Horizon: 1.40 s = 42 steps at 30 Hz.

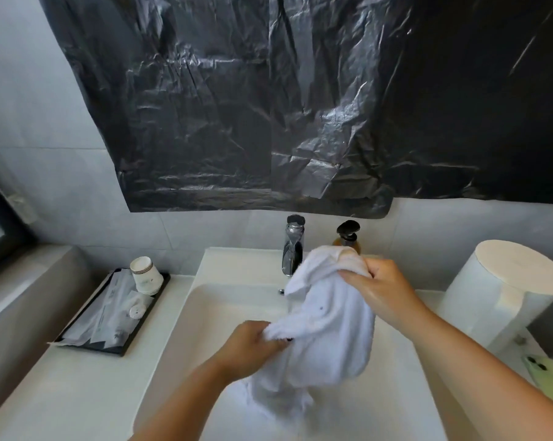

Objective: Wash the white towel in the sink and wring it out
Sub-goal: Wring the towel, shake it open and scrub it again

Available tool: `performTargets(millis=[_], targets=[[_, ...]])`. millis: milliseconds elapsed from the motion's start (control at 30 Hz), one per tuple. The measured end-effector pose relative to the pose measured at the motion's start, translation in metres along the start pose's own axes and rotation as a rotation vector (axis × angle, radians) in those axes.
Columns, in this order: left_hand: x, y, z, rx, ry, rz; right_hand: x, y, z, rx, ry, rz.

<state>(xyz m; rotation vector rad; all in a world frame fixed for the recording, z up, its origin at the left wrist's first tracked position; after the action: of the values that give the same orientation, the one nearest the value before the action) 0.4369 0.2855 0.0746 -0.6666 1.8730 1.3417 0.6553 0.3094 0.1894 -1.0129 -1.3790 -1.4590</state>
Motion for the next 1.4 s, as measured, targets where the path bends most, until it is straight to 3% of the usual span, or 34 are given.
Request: performTargets(millis=[100, 233, 333, 467, 567, 700, 833, 933, 1033, 1167, 1267, 1400], targets=[[-0.013, 0.012, -0.008, -0.007, 0.04, -0.296, -0.075, 0.012, -0.003, -0.001, -0.232, -0.076], [-0.039, 0.0, -0.012, 0.002, 0.138, -0.545, -0.16, -0.025, -0.046, 0.136, -0.666, 0.272], [-0.049, -0.009, -0.015, -0.02, 0.24, -0.775, -0.185, -0.043, -0.078, 0.145, -0.79, 0.201], [-0.059, -0.012, -0.021, 0.006, 0.32, -1.021, -0.176, -0.04, -0.088, -0.084, -0.637, 0.094], [-0.075, -0.015, -0.026, 0.085, 0.33, -1.101, -0.124, -0.067, -0.083, 0.033, -0.523, 0.26], [-0.104, -0.008, -0.031, 0.202, 0.262, -1.107, -0.059, -0.061, -0.061, -0.08, -0.366, 0.374], [-0.12, 0.028, -0.035, 0.134, 0.193, -1.011, -0.028, -0.044, -0.045, -0.193, -0.334, 0.297], [-0.123, 0.049, -0.035, 0.091, 0.164, -0.869, -0.001, -0.041, -0.038, -0.186, -0.273, 0.509], [-0.113, 0.068, -0.031, 0.004, 0.144, -0.777, 0.024, -0.016, -0.036, -0.34, -0.233, 0.61], [-0.072, 0.104, -0.025, -0.172, 0.202, -0.826, 0.052, 0.037, -0.039, -0.549, -0.203, 0.493], [-0.04, 0.129, -0.029, -0.271, 0.268, -0.951, 0.063, 0.061, -0.041, -0.61, -0.217, 0.354], [-0.024, 0.144, -0.033, -0.3, 0.298, -0.878, 0.08, 0.077, -0.041, -0.612, -0.199, 0.189]])
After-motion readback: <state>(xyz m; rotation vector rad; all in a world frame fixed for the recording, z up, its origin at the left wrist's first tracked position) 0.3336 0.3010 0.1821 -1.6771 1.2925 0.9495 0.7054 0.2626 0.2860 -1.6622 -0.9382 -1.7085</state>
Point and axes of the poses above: each hand's wrist, its own z-axis towards the middle knuckle, its own y-axis out of the back of the hand, x = y × z, the point moved 10 cm from there along z, towards the middle knuckle, and after that the axes turned 2 degrees about z, right-handed, at the moved point
